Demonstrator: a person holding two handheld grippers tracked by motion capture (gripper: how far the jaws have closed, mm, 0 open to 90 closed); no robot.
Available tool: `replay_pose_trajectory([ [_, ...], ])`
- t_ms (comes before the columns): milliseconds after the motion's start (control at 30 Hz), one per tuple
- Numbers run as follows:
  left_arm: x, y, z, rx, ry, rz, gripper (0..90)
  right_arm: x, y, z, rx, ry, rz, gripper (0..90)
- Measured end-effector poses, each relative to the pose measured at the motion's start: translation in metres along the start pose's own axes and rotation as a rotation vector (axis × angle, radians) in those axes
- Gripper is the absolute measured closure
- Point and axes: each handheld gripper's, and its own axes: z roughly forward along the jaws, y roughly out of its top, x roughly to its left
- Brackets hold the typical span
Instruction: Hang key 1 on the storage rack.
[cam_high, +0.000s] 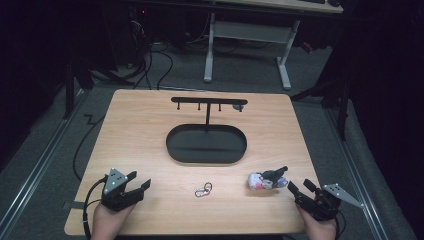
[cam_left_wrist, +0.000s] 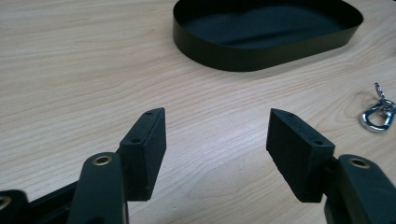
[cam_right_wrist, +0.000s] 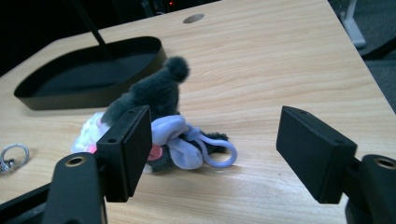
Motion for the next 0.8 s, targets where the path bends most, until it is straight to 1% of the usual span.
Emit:
replay_pose_trajectory([
  [33, 0.0, 0.0, 0.0, 0.0, 0.0, 0.0, 38.2, 0.0, 0.0, 0.0, 0.0, 0.0, 0.0, 27.2],
  [133, 0.0, -0.002, 0.005, 0.015, -0.011, -0.006, 37.6, 0.004, 0.001, 0.001, -0.005, 0.001, -0.042, 27.2],
  [167, -0.001, -0.003, 0.007, 0.015, -0.02, -0.006, 37.5, 0.005, 0.001, 0.002, -0.004, 0.002, -0.041, 27.2],
  [200, -0.002, -0.003, 0.007, 0.016, -0.024, -0.006, 37.2, 0.004, 0.001, 0.002, -0.001, 0.008, -0.054, 27.2],
  [267, -0.004, -0.003, 0.009, 0.018, -0.028, 0.003, 37.0, 0.004, 0.002, 0.002, 0.003, 0.012, -0.073, 27.5],
  [333, -0.005, -0.004, 0.01, 0.016, -0.031, 0.008, 36.6, 0.004, 0.002, 0.001, 0.01, 0.022, -0.075, 28.9],
  [400, -0.005, -0.004, 0.01, 0.012, -0.037, 0.0, 36.5, 0.005, 0.001, -0.001, 0.011, 0.027, -0.096, 30.0],
  [467, -0.005, -0.005, 0.01, 0.01, -0.039, -0.007, 36.5, 0.006, 0.001, -0.003, 0.016, 0.035, -0.112, 33.1],
  [500, -0.005, -0.005, 0.01, 0.012, -0.039, -0.007, 36.5, 0.006, 0.001, -0.003, 0.027, 0.037, -0.117, 38.9],
  [533, -0.005, -0.006, 0.011, 0.014, -0.04, -0.007, 36.5, 0.007, 0.001, -0.004, 0.045, 0.046, -0.114, 54.4],
  [567, -0.005, -0.006, 0.011, 0.017, -0.041, -0.006, 36.5, 0.007, 0.002, -0.005, 0.073, 0.068, -0.112, 67.9],
  [633, -0.005, -0.006, 0.011, 0.019, -0.039, -0.004, 36.5, 0.01, 0.003, -0.004, 0.111, 0.064, -0.145, 87.9],
  [667, -0.006, -0.006, 0.011, 0.02, -0.039, -0.003, 36.5, 0.012, 0.002, -0.003, 0.128, 0.058, -0.165, 90.0],
  [767, -0.005, -0.007, 0.009, 0.012, -0.038, 0.0, 36.5, 0.019, 0.001, 0.003, 0.187, 0.048, -0.208, 90.0],
  [800, -0.005, -0.007, 0.008, 0.012, -0.038, 0.0, 36.5, 0.02, 0.001, 0.005, 0.195, 0.047, -0.217, 90.0],
])
